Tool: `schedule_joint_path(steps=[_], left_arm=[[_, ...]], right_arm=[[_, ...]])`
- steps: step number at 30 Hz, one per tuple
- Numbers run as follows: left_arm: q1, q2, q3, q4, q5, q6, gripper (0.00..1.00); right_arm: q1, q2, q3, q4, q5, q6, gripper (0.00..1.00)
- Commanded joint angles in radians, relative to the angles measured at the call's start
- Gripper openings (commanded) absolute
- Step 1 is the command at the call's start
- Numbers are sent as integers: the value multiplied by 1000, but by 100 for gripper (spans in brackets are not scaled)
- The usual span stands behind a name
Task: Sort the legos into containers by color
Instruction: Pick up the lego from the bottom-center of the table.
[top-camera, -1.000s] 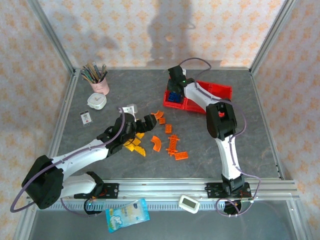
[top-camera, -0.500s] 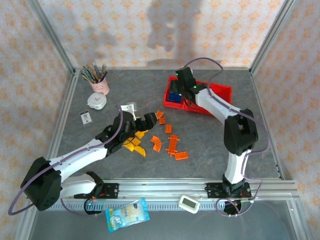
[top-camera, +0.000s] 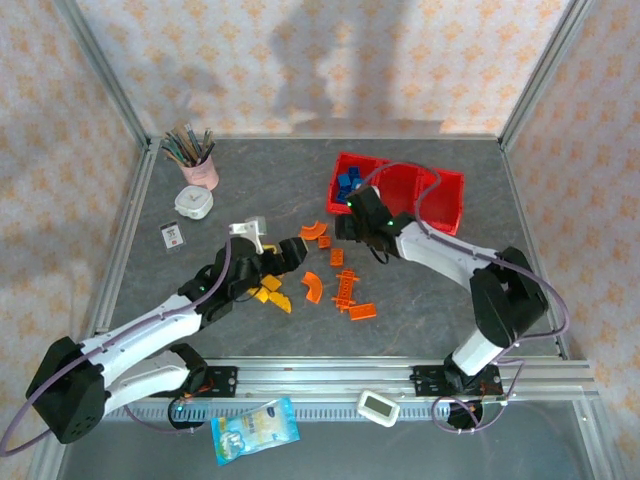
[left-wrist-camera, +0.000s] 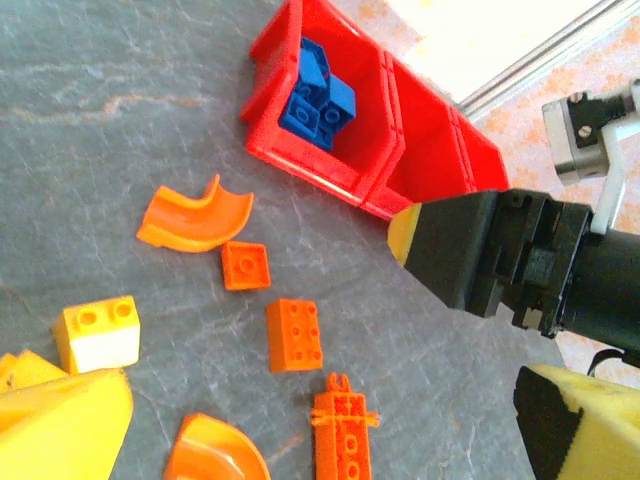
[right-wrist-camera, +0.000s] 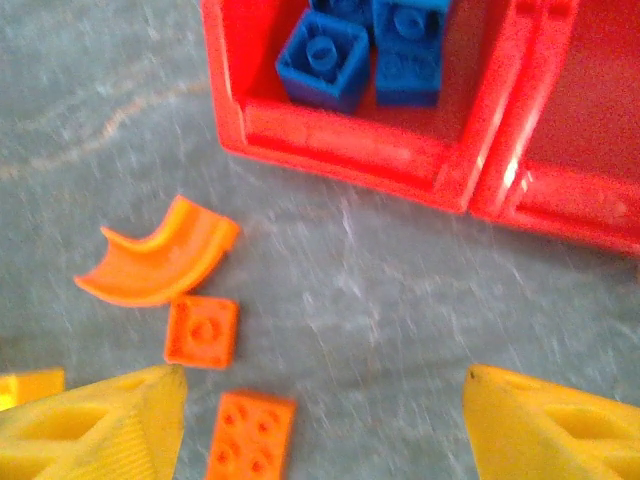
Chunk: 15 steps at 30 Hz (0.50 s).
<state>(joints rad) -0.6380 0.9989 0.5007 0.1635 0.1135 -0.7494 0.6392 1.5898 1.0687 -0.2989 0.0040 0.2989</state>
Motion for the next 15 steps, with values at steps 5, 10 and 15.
schedule_joint_path(steps=[5, 10, 15], left_arm=[[-86, -25, -40, 1, -43, -61, 99], [-131, 10, -46, 28, -68, -80, 99], [-145, 28, -47, 41, -79, -88, 99]], right_arm=[[30, -107, -180, -18, 32, 50, 75], [77, -133, -248, -25, -2, 52, 75], [142, -137, -272, -32, -1, 129, 75]])
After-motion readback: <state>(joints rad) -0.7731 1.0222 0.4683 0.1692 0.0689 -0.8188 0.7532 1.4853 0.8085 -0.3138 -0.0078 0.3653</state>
